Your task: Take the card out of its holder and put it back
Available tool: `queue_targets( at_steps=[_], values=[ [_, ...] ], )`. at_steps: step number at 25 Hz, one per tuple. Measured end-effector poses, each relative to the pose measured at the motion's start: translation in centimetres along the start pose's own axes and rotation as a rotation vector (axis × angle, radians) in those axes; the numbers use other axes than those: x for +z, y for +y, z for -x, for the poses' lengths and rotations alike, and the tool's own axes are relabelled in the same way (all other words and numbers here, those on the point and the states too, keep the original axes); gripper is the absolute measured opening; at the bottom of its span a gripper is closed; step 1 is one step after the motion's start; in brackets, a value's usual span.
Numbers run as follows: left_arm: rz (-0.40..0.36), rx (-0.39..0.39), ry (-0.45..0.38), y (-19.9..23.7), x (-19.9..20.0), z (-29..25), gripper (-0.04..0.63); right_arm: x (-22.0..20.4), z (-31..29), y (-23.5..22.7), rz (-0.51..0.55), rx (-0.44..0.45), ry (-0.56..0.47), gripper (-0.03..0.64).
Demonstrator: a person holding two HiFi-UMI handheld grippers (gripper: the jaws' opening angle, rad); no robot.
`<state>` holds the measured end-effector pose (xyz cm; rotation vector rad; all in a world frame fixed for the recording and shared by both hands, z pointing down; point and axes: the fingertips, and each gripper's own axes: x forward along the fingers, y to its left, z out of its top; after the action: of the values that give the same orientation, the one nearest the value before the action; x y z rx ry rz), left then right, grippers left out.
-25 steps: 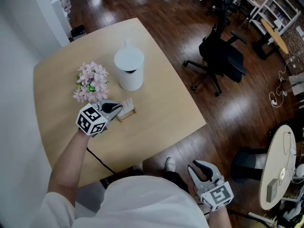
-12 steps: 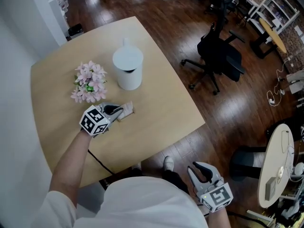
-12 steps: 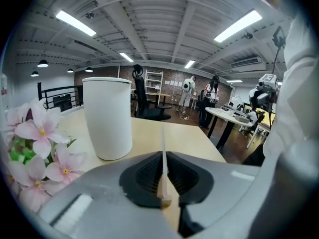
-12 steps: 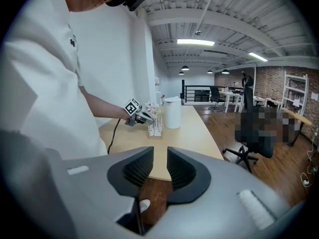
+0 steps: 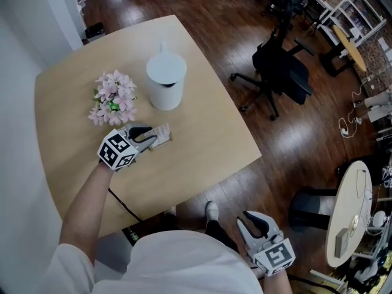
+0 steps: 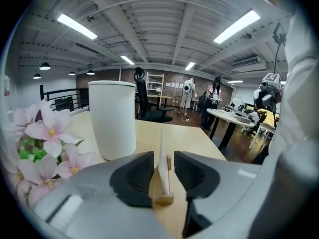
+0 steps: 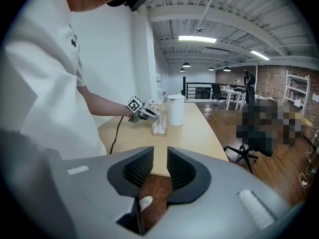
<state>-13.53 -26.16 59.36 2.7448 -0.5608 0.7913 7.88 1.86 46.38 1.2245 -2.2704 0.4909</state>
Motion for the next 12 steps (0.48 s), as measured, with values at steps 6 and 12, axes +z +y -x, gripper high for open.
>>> queue_targets(
  at_steps=[6,12],
  values=[
    [0.044,0.142,-0.085,0.1,0.2,4.4,0.156,-1.0,-0.6,-0.1,0.049,0.064,-0.019,0.091],
    [0.091,0.264,-0.17,-8.6,1.3,9.9,0.156,-2.1,2.5,-1.4,0.116,0.149,-0.074,0.092]
  ],
)
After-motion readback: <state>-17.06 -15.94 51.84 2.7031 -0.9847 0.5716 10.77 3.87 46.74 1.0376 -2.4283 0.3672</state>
